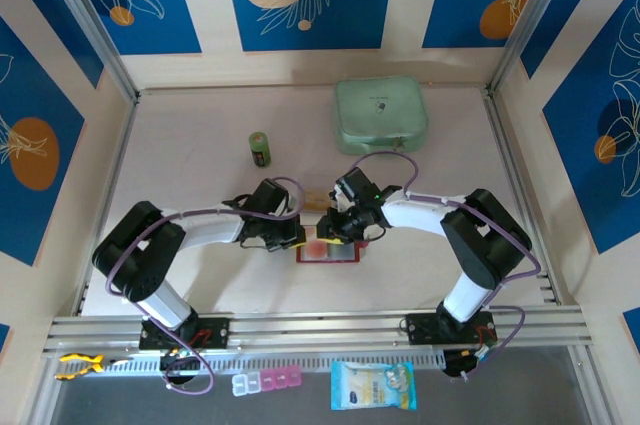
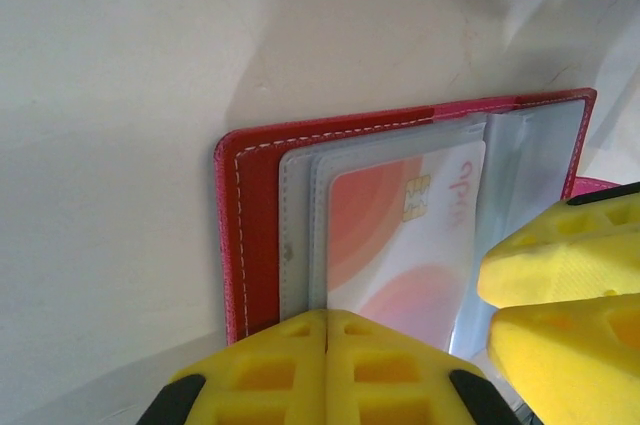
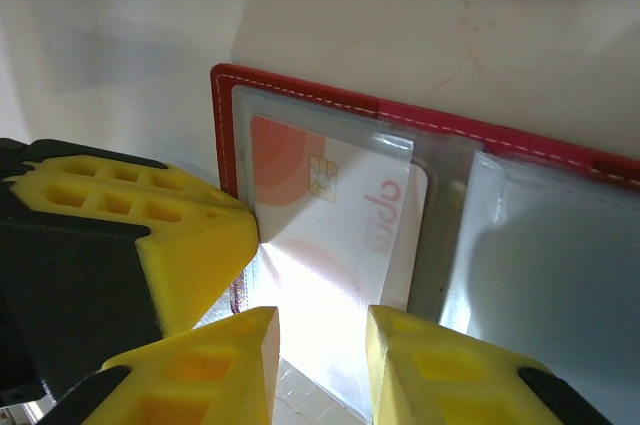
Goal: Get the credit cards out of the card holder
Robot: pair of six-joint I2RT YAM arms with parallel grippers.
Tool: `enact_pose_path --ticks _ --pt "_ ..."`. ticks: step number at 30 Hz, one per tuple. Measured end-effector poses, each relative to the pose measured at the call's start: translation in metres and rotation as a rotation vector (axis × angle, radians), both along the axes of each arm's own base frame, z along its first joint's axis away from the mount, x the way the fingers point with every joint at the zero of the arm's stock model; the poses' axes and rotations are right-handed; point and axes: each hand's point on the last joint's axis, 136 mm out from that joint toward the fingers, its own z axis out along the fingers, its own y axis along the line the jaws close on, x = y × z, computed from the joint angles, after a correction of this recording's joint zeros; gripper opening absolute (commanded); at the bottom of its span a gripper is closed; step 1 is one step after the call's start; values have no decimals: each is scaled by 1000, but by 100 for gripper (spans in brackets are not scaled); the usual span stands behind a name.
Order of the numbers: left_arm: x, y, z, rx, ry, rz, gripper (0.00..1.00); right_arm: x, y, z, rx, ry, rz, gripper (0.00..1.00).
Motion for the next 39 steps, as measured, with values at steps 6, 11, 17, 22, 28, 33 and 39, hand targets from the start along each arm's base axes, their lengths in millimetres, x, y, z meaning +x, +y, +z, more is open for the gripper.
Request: enact_pose_path --ticks 6,11,17,22,28,33,39 --pt "0 3 0 14 -5 3 2 0 2 -2 5 5 0 29" --pt "0 4 0 14 -5 4 2 0 1 -9 -5 17 0 28" --pt "0 4 0 14 -5 5 3 0 2 -12 -4 24 -1 21" --pt "0 4 0 14 -5 5 2 0 4 -11 4 25 3 24" --pt "0 4 0 14 -5 5 5 0 5 -11 1 23 6 27" --pt "0 4 0 15 -4 5 6 1 2 -12 -27 21 0 27" --pt "0 4 0 16 -4 4 7 1 -2 -14 -66 13 1 27"
